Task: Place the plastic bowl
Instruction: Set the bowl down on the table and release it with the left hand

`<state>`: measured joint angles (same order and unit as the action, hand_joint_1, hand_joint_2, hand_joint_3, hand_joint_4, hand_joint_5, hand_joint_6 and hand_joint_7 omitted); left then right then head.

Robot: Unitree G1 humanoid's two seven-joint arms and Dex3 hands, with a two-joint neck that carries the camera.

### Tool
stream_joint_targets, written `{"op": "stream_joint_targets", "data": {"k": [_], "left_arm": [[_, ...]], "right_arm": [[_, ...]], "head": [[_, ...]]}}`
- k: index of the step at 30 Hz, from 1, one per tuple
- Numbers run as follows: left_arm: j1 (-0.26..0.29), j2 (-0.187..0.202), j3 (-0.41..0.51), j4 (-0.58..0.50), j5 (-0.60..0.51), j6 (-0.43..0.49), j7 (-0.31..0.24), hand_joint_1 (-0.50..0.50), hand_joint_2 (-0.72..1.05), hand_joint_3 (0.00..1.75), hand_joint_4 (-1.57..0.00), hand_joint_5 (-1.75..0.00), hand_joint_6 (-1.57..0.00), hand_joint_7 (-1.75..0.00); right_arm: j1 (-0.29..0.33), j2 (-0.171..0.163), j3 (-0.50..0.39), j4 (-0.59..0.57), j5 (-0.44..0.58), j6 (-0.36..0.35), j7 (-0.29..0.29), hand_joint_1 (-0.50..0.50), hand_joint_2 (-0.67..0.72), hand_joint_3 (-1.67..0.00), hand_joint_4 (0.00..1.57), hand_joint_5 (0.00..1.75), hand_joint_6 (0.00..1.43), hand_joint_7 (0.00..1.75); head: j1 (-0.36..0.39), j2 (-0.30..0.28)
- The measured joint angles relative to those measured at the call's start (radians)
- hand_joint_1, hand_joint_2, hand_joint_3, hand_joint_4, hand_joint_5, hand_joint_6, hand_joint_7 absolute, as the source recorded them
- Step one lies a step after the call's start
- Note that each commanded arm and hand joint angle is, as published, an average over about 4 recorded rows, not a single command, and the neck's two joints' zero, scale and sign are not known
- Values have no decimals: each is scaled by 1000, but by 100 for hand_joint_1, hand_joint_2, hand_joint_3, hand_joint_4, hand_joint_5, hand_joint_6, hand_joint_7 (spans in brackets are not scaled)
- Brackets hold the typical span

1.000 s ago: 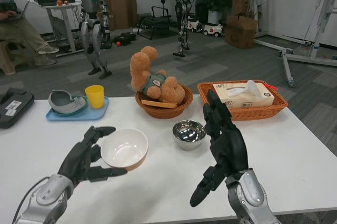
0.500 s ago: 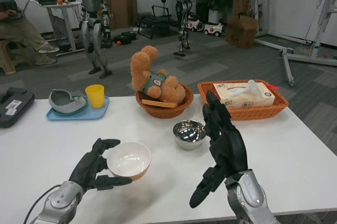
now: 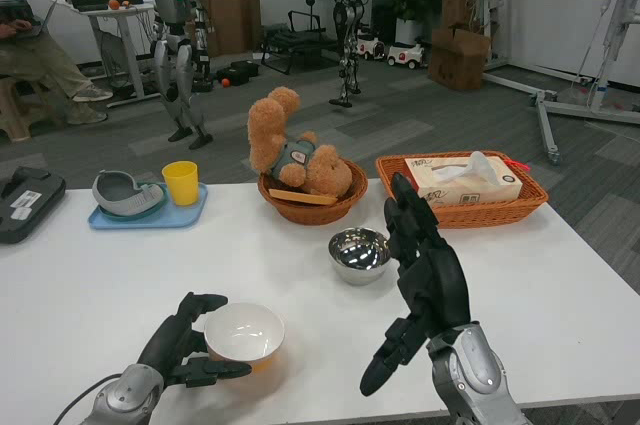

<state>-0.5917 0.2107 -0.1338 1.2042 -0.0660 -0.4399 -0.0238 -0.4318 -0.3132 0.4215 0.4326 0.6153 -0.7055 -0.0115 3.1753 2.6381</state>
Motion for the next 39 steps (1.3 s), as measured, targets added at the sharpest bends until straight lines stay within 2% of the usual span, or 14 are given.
{"op": "stream_joint_targets", "data": {"k": [2,7,9,11,13,15,17,22,26,30,33,37,39], "left_arm": [[-5,-1,-10,16,0,0,11,-46,105,9,-9,-133,-122,-166],[-26,-3,-30,54,0,-2,32,-48,105,9,0,-133,-117,-161],[-30,-3,-35,59,-1,-2,33,-48,105,9,0,-133,-113,-157],[-31,-3,-38,63,-1,-3,33,-48,105,9,0,-123,-102,-147],[-33,-3,-39,68,-2,-5,34,-47,105,9,0,-105,-82,-122],[-33,-3,-39,72,-3,-9,35,-47,105,9,0,-95,-56,-87],[-33,-3,-43,73,-3,-15,37,-48,105,9,0,-87,-35,-61],[-28,-3,-64,75,-3,-41,38,-50,105,17,0,-62,-4,-33],[-18,-3,-74,75,-2,-73,39,-50,105,26,0,-41,0,-24],[-12,-4,-75,75,-2,-89,39,-50,105,22,0,-31,0,-21],[-8,-4,-76,75,0,-96,39,-50,105,17,0,-31,0,-21],[-3,-4,-75,73,13,-105,37,-50,105,17,0,-21,-2,-21],[1,-4,-75,73,16,-113,32,-50,105,13,0,-23,-1,-21]], "right_arm": [[0,0,0,0,0,0,0,-46,66,0,0,0,0,0],[0,2,0,0,0,0,0,-46,66,0,0,0,0,0],[0,3,0,0,0,0,0,-46,66,0,0,0,0,0],[0,3,0,0,0,0,0,-46,66,0,0,0,0,0],[0,4,0,0,0,0,0,-46,66,0,0,0,0,0],[0,5,0,0,0,0,0,-46,66,0,0,0,0,0],[0,5,0,0,0,0,0,-46,66,0,0,0,0,0],[0,6,0,0,1,0,0,-46,66,0,0,0,0,0],[0,6,0,0,1,0,-1,-46,66,0,0,0,0,0],[0,6,0,0,2,0,-1,-46,66,0,0,0,0,0],[0,6,0,0,2,0,-1,-46,66,0,0,0,0,0],[0,6,0,0,2,0,-1,-46,66,0,0,0,0,0],[0,6,0,0,2,0,-1,-46,66,0,0,0,0,0]], "head": [[9,2],[15,-1],[13,-3],[11,-9],[10,-16],[10,-23],[12,-32],[18,-49],[22,-61],[25,-69],[25,-81],[27,-93],[29,-104]]}}
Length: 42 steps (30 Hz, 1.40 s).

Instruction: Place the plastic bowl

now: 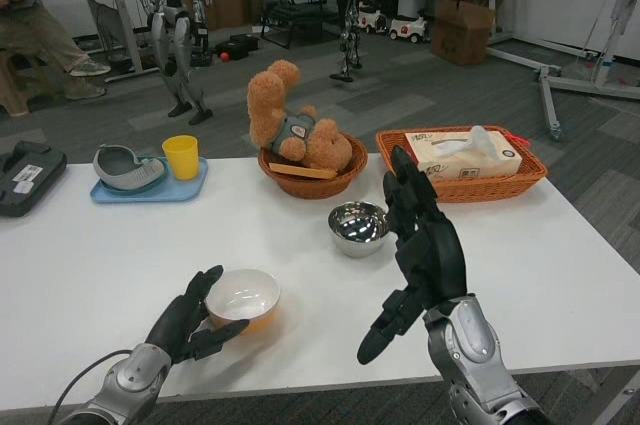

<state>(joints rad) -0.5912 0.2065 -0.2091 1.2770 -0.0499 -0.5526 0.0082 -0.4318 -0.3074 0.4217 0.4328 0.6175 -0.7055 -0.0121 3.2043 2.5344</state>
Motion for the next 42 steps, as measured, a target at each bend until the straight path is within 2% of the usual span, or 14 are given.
{"op": "stream_joint_targets", "data": {"k": [5,8,12,20,24,26,28,30,38,42], "left_arm": [[4,1,1,0,30,-24,-10,-49,105,9,0,-31,0,-21],[5,1,1,0,38,-30,-13,-48,105,9,0,-26,0,-21],[5,2,2,0,41,-33,-13,-48,87,0,0,-31,0,-21],[7,2,35,0,43,-64,-15,-48,56,0,0,-31,0,-21],[12,2,78,1,45,-93,-14,-48,47,0,0,-31,0,-21],[15,2,104,0,46,-111,-12,-48,25,0,0,-31,0,-21],[18,1,129,-6,46,-126,-10,-48,-17,0,0,-31,0,-21],[23,1,147,-23,46,-133,-10,-48,-46,0,0,-31,0,-21],[55,1,215,-147,47,-137,-10,-48,-64,0,0,-31,0,-21],[76,1,272,-241,48,-134,-12,-48,-64,0,0,-23,0,-19]], "right_arm": [[0,0,0,0,0,0,0,-46,66,0,0,0,0,0],[0,0,0,0,1,0,-1,-46,66,0,0,0,0,0],[0,0,0,0,1,0,-1,-46,66,0,0,0,0,0],[0,0,0,0,1,0,-2,-46,66,0,0,0,0,0],[0,0,0,0,1,0,-2,-46,66,0,0,0,0,0],[0,0,0,0,1,0,-2,-46,66,0,0,0,0,0],[0,0,0,0,2,0,-2,-46,66,0,0,0,0,0],[0,0,0,0,3,0,-2,-46,66,0,0,0,0,0],[0,0,0,0,5,-1,-2,-46,66,0,0,0,0,0],[0,0,0,0,5,-1,-2,-46,66,0,0,0,0,0]], "head": [[2,-17],[2,-27],[4,-36],[9,-41],[11,-40],[12,-39],[13,-38],[14,-38],[19,-34],[19,-27]]}}
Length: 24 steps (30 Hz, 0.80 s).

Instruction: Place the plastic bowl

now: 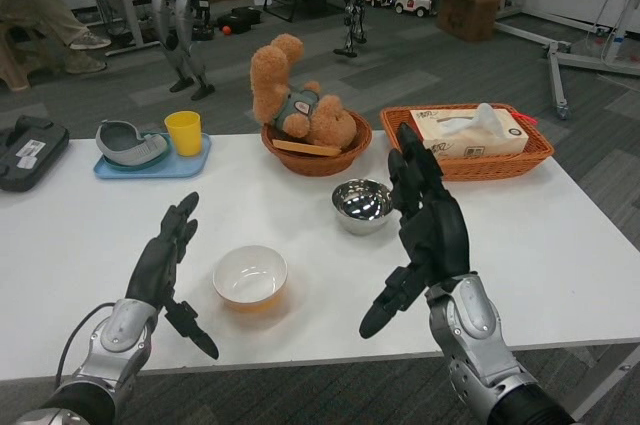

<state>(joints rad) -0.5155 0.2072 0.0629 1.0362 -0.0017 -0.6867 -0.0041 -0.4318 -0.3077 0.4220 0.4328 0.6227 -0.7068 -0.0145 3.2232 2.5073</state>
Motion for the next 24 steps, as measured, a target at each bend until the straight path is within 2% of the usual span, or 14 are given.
{"op": "stream_joint_targets", "data": {"k": [4,6,8,12,15,18,24], "left_arm": [[38,3,67,-169,-22,22,-25,-48,-64,0,0,-18,0,-21],[55,7,81,-257,-45,58,-60,-48,-68,0,0,-13,0,-21],[79,16,90,-365,-77,122,-114,-48,-72,0,0,-10,0,-21],[126,42,133,-590,-96,287,-227,-48,-70,0,0,-8,0,-21],[150,49,177,-732,-95,372,-278,-48,-64,0,0,0,0,-21],[159,55,209,-819,-94,398,-293,-48,-64,0,0,0,0,-21],[164,66,215,-884,-93,406,-312,-48,-64,0,0,0,0,-21]], "right_arm": [[0,-2,0,0,0,-2,-1,-46,66,0,0,0,0,0],[0,-2,0,0,0,-2,-1,-46,66,0,0,0,0,0],[0,-2,0,0,0,-3,-1,-46,66,0,0,0,0,0],[-1,-2,-1,-1,1,-4,-1,-46,66,0,0,0,0,0],[-1,-4,-1,-1,2,-5,-1,-46,66,0,0,0,0,0],[-1,-8,-3,0,4,-5,-1,-46,66,0,0,0,0,0],[-1,-8,-3,0,16,-6,-1,-46,66,0,0,0,0,0]], "head": [[-3,12],[-7,22],[-12,31],[-21,54],[-27,69],[-32,85],[-39,112]]}}
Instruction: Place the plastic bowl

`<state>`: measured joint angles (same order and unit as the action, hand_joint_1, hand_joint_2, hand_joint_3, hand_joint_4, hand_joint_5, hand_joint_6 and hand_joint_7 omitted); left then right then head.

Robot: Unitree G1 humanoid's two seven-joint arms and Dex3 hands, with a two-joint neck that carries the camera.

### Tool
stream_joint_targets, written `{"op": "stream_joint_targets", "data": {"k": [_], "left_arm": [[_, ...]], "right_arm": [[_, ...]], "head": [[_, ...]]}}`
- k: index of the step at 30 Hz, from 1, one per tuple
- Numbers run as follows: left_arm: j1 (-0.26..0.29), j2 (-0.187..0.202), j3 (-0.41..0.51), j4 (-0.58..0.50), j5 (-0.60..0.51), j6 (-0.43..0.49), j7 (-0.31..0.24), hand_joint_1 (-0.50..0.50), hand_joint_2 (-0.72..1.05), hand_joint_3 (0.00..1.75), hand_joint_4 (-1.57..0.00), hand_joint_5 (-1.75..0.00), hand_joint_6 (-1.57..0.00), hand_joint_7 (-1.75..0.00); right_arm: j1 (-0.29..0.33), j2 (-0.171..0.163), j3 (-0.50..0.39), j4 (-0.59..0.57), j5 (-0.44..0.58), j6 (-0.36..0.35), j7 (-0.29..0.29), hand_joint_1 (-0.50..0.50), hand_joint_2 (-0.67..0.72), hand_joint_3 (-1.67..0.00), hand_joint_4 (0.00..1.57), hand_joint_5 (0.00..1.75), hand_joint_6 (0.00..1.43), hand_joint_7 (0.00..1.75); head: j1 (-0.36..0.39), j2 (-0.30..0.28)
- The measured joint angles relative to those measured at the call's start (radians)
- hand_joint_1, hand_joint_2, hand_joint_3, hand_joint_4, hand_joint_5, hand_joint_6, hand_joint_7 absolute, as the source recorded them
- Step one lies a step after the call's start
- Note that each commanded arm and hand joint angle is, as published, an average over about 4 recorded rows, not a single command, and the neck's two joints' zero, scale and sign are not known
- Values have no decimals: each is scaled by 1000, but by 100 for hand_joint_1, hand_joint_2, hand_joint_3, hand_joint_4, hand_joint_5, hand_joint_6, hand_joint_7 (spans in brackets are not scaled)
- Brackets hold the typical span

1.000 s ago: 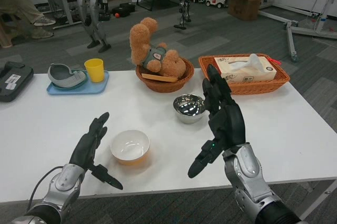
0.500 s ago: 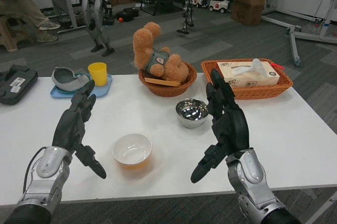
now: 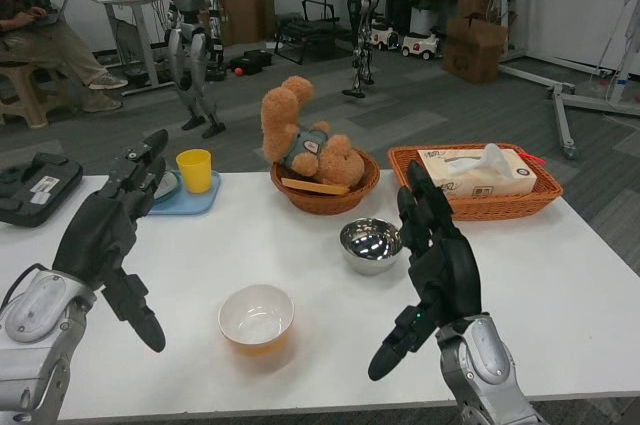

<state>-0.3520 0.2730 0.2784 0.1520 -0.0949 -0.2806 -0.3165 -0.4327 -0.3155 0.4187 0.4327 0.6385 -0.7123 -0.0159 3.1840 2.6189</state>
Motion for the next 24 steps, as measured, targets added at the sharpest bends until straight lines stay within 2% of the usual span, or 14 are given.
{"op": "stream_joint_targets", "data": {"k": [14,24], "left_arm": [[0,0,-4,-4,0,0,0,-48,-64,0,0,0,0,-21],[-8,0,-12,-4,5,0,0,-50,-55,0,0,0,0,-21]], "right_arm": [[0,-3,0,0,8,0,-1,-46,66,0,0,0,0,0],[-2,-5,0,3,15,0,-2,-46,66,0,0,0,0,0]], "head": [[-4,19],[-13,35]]}}
